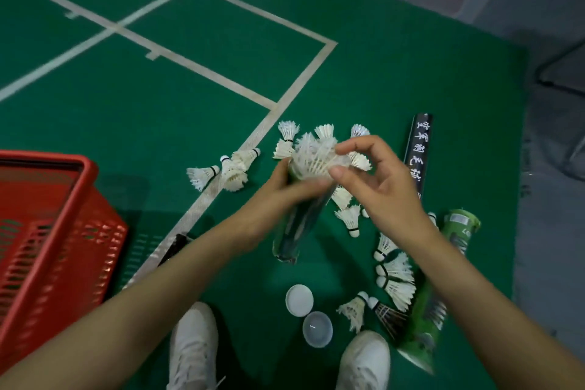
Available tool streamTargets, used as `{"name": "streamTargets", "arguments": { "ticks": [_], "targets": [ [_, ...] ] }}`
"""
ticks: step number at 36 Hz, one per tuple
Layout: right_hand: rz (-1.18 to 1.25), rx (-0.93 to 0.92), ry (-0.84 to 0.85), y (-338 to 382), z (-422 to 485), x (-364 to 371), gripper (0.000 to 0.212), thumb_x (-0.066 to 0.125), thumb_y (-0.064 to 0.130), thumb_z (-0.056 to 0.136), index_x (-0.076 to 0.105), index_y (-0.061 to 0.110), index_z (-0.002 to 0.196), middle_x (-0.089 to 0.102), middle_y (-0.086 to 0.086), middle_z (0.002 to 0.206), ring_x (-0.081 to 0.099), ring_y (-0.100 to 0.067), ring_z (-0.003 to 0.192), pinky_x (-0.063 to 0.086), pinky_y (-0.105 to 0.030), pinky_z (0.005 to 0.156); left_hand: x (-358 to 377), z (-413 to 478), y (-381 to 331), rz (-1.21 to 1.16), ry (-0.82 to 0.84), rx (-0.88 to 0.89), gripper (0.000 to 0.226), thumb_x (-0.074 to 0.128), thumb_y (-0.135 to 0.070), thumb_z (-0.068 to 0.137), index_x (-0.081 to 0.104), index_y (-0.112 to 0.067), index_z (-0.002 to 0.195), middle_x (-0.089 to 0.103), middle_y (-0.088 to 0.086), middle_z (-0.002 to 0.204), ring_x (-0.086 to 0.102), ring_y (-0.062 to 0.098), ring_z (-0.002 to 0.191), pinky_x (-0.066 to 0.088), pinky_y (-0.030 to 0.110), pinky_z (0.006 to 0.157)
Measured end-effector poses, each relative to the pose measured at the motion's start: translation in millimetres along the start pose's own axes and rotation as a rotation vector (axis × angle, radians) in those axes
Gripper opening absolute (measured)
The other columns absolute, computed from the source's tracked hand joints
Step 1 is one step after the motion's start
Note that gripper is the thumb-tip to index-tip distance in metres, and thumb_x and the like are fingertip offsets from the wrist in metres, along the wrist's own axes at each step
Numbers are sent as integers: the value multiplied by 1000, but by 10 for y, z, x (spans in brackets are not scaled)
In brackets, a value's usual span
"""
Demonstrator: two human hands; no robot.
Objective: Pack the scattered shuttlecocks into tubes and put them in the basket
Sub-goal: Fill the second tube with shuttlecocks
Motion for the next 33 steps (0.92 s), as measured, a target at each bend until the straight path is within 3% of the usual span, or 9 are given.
{"name": "streamTargets", "arguments": {
  "ticks": [3, 6, 8, 11, 14, 19, 24, 29, 33],
  "targets": [
    [-69, -4, -6, 83, -115, 54, 17, 64, 5, 88, 60, 19, 97, 56, 2, 108, 55, -9, 110, 50, -34, 97, -118, -162, -39, -177, -78, -133, 21, 49, -41, 93, 62, -32, 107, 63, -10, 119, 50, 9, 120, 44, 46, 91],
    [-147, 24, -44, 147, -191, 114, 27, 63, -1, 86, 59, 22, 98, 47, 7, 113, 49, 4, 109, 48, -15, 89, -161, -295, -37, -14, -116, -267, 17, 42, -15, 98, 58, -17, 94, 63, 2, 110, 54, 19, 111, 47, 50, 96],
    [-248, 124, -65, 129, -202, 118, 27, 65, 5, 85, 55, 23, 102, 49, 5, 111, 52, -1, 107, 45, -10, 83, -144, -364, -66, 96, -82, -313, 17, 40, -10, 98, 54, -15, 90, 61, 5, 105, 56, 19, 103, 49, 49, 97],
    [-440, 335, 67, 55, -190, 168, 16, 65, 20, 87, 59, 14, 101, 59, 0, 95, 60, -18, 91, 51, -30, 80, -120, -440, -88, 309, -4, -355, 13, 40, -15, 99, 53, -18, 96, 58, 2, 105, 58, 22, 100, 54, 44, 90],
    [-581, 493, 224, 26, -199, 234, 19, 61, 26, 90, 59, 7, 87, 67, -11, 88, 69, -27, 77, 58, -42, 75, -77, -486, -132, 410, 18, -370, 13, 38, -15, 100, 50, -13, 107, 54, 0, 93, 61, 23, 71, 58, 42, 76],
    [-855, 602, 383, 49, -143, 314, 18, 59, 18, 89, 62, 0, 88, 71, -14, 77, 72, -24, 66, 60, -36, 68, -61, -446, -198, 495, 25, -409, 10, 43, -5, 96, 50, -2, 104, 51, 9, 71, 57, 17, 42, 57, 38, 61],
    [-1052, 574, 387, 1, -83, 414, 15, 64, 20, 84, 65, 9, 94, 66, -2, 76, 67, -16, 59, 58, -32, 69, -51, -407, -164, 628, -15, -358, 33, 43, -1, 94, 42, -13, 125, 58, 12, 75, 62, 26, 57, 59, 47, 75],
    [-1105, 575, 381, -46, -21, 464, 22, 71, 26, 80, 62, 14, 96, 60, 2, 73, 60, -12, 55, 51, -27, 64, -140, -358, -118, 653, -77, -333, 43, 46, -1, 93, 40, -12, 134, 60, 12, 77, 61, 25, 56, 59, 47, 74],
    [-1186, 552, 348, -47, 121, 472, 26, 74, 28, 79, 64, 13, 97, 61, 0, 83, 59, -18, 71, 42, -26, 65, -237, -252, -187, 691, -158, -298, 37, 46, 0, 92, 48, -12, 127, 54, 9, 75, 58, 20, 50, 58, 31, 48]
  ]
}}
Point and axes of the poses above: each hand's wrist, its own z-axis towards the middle knuckle, its own x-axis out of the palm, y = z × x, the point moved 8 cm from there along z, towards the middle knuckle
